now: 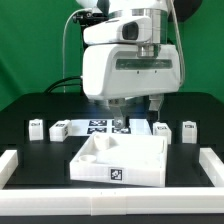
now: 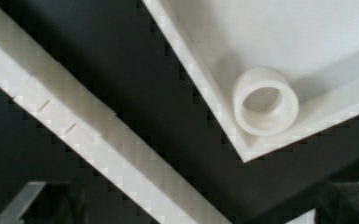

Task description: Assemble one leg

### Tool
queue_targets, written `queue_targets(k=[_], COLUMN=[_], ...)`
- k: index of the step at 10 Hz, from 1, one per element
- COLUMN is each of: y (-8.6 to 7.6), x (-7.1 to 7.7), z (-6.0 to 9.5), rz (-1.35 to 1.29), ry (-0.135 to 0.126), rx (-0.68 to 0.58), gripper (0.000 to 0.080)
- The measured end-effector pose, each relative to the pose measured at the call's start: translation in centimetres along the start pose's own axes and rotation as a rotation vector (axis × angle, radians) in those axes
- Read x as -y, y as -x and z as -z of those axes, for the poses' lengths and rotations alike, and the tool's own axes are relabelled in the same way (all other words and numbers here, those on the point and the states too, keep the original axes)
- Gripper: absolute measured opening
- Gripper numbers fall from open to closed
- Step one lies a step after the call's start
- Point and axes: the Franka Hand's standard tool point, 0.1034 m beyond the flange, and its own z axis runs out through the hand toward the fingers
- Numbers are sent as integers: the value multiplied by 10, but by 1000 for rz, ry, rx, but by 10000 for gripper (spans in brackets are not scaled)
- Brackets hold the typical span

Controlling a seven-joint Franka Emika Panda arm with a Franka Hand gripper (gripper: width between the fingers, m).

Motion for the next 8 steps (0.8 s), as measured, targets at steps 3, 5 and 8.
queue_targets(k=[3,5,8], y=[2,8,18], x=[13,31,45], z=[-4,-6,-10], rz=[18,131,315], ry=[-8,-32,-100], rx=[4,40,117], gripper=[650,650,650])
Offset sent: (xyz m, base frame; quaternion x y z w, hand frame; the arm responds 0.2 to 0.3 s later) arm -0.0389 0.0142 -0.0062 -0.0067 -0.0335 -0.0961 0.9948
